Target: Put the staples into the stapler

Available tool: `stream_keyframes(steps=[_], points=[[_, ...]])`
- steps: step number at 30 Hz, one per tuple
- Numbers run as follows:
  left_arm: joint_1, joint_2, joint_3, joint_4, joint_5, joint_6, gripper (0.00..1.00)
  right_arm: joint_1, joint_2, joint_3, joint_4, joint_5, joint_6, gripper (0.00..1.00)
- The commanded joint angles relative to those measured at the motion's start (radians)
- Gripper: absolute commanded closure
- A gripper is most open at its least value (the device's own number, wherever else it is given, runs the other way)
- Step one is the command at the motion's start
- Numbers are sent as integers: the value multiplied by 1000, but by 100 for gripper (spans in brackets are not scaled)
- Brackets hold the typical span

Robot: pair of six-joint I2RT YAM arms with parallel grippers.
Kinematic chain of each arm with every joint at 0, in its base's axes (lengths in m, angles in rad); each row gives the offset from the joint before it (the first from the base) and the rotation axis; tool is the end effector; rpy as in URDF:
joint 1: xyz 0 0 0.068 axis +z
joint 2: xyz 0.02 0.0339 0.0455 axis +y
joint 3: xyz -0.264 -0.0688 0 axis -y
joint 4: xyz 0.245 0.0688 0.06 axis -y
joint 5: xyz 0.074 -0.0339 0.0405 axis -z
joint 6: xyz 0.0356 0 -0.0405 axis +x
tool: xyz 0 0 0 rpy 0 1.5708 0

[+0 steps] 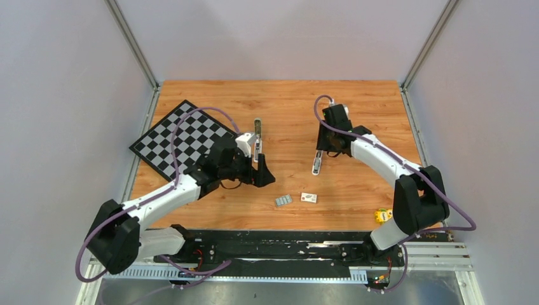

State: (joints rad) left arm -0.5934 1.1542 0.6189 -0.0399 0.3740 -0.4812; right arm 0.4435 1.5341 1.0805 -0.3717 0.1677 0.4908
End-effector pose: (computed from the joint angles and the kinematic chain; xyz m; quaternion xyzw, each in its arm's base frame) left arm 0.1953 -0.1474 0.2233 0.1370 0.8570 -0.3805 0.3195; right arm 0.3014 0.1366 0.2437 0.0524 0.9271 0.0938 0.3591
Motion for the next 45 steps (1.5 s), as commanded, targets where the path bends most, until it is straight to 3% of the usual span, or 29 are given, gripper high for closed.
stream_keyframes(steps=[1, 5, 12, 18, 35, 45], points=[[-89, 111, 128, 31, -109, 19, 9, -102, 1, 50, -10, -165, -142, 55], [-153, 273, 260, 65, -122, 19, 6, -146, 24, 56, -19, -219, -185, 46], [-189, 572, 385, 229, -75, -54, 4, -177, 63, 5, 41, -318, -218, 46], [-190, 711, 440, 294, -66, -65, 8, -177, 75, -56, 81, -337, -221, 45], [-191, 887, 512, 438, -26, -144, 34, -175, 112, -116, 164, -304, -208, 50], [-190, 933, 542, 443, -23, -149, 43, -168, 123, -141, 179, -298, -201, 51]])
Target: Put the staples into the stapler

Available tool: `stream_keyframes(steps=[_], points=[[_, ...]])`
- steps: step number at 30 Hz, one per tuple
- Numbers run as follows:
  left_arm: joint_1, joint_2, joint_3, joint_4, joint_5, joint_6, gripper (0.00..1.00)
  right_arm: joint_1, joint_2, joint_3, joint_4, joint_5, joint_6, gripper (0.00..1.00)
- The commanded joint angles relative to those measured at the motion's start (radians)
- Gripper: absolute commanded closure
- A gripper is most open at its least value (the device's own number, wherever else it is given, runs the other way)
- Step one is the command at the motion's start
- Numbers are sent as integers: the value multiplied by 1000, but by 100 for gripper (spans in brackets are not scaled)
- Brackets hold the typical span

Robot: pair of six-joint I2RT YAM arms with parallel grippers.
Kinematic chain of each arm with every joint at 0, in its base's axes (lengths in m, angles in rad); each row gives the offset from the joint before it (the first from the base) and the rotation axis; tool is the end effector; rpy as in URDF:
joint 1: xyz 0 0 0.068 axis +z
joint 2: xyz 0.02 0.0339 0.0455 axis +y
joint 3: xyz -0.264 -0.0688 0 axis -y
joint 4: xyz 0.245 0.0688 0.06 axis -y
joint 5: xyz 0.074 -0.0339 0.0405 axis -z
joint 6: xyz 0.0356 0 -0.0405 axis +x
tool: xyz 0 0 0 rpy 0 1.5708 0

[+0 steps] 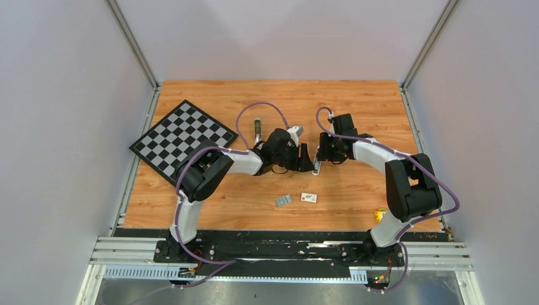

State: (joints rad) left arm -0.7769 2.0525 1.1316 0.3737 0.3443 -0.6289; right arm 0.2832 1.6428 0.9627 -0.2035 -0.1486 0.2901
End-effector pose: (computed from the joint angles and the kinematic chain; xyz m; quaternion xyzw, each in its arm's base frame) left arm 0.2983 -0.3101 0.1328 0.1472 0.8504 -0.4259 0.2716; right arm 0.3216 0.0991 0.1850 -0.0218 0.9390 0.1620 0.3025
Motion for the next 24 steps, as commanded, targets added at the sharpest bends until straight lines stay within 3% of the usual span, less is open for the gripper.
stream_keyframes(steps=[1, 24], points=[[-7, 37, 28, 31, 6, -2, 44, -6, 13, -26, 10, 17, -1, 51], [-7, 62, 36, 33, -12, -6, 48, 17, -38, -66, -5, 3, 2, 53]])
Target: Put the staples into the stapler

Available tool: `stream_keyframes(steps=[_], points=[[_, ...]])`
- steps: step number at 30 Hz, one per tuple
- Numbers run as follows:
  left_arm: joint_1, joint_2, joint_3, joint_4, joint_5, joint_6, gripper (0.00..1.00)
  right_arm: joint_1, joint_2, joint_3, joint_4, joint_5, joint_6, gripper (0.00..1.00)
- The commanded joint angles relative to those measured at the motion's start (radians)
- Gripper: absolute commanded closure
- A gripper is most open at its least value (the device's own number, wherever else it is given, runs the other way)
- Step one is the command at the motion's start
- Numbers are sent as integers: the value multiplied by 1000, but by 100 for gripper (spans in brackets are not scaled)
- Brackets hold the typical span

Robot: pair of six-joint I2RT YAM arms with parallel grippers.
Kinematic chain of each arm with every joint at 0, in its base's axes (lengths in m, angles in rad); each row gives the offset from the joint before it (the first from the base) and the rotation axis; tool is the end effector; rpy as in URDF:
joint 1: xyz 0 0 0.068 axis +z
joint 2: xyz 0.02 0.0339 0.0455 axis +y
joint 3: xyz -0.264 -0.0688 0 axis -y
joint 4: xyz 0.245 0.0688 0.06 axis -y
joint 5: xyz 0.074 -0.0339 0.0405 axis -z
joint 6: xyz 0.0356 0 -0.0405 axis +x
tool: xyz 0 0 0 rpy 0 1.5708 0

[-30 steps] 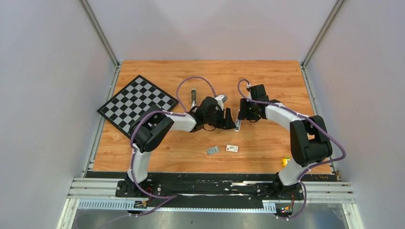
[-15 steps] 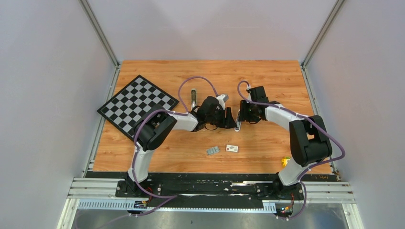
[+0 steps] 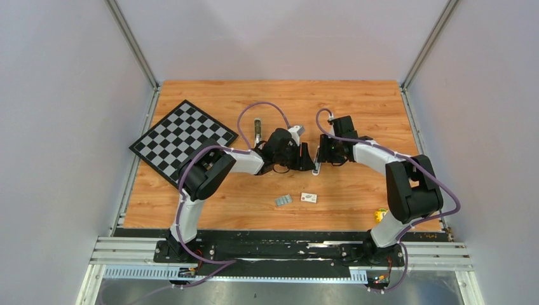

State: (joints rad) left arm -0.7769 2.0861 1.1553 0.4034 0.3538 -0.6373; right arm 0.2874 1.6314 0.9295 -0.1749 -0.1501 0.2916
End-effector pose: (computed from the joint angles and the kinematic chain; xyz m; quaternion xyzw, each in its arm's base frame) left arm 0.3032 -0.3154 0.1285 0.1470 0.8452 -0.4347 0.2738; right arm 0.3165 0.0991 0.1807 -0.0235 0.9378 0.1644 0.3049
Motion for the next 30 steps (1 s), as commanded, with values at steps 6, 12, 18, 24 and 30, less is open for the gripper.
stream_keyframes(steps=[6, 12, 18, 24, 30], points=[[-7, 31, 19, 1, -27, 7, 48, 13, -41, -47, -36, 7, 7, 54], [-7, 33, 25, -8, -31, 12, 48, 14, -39, -43, -38, -6, 4, 54], [-7, 46, 45, -16, -28, 2, 53, 12, -102, 3, -73, -14, 1, 54], [-7, 58, 54, -29, -36, -4, 57, -13, -133, 52, -81, -32, 3, 57], [-6, 80, 65, -16, -22, -14, 59, -48, -72, 120, -72, -104, -3, 62]])
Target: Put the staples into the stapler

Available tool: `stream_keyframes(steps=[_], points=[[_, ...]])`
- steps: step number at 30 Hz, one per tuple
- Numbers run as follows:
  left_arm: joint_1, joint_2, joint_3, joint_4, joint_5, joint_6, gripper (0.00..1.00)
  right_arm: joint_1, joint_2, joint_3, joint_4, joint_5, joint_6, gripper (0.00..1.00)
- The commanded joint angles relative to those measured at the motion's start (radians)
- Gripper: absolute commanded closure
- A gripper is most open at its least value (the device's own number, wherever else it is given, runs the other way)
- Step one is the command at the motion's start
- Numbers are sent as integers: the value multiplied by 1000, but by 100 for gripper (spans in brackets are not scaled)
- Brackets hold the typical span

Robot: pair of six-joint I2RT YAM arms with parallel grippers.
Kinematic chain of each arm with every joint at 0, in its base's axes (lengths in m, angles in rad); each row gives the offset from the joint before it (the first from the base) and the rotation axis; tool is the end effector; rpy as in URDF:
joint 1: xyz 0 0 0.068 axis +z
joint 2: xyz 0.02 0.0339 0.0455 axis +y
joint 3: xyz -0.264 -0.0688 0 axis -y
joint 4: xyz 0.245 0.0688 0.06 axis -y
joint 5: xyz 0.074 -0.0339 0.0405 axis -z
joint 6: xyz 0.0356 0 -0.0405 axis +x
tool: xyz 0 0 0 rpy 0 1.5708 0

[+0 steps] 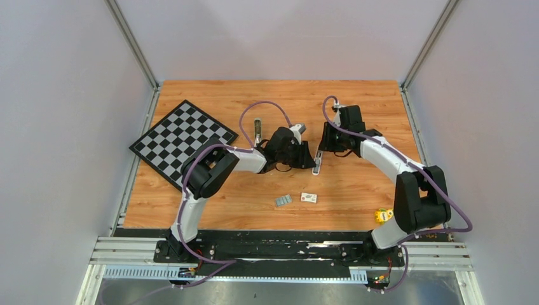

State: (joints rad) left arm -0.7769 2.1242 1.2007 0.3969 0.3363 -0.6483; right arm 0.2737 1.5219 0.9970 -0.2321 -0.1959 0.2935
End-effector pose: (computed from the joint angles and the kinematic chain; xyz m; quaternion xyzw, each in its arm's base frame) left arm 0.3108 -0.3220 0.1248 0.1382 0.8474 -0.4312 0.2772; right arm 0.3143 0.0954 0.2315 -0.0297 0.9143 0.1964 0.3530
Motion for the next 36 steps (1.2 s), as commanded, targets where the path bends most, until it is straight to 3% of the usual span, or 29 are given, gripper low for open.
stream_keyframes(steps=[1, 11, 16, 36], points=[[-7, 43, 20, -13, -7, 0, 59, -38, 49, 61, -13, -68, -5, 64], [-7, 51, 28, -36, -19, 19, 64, -56, 136, 133, -33, -101, -29, 69], [-7, 59, 36, -36, -16, 19, 67, -56, 150, 136, -34, -104, -34, 78], [-7, 65, 30, -35, -28, 15, 69, -56, 74, 28, -54, -202, -55, 79]])
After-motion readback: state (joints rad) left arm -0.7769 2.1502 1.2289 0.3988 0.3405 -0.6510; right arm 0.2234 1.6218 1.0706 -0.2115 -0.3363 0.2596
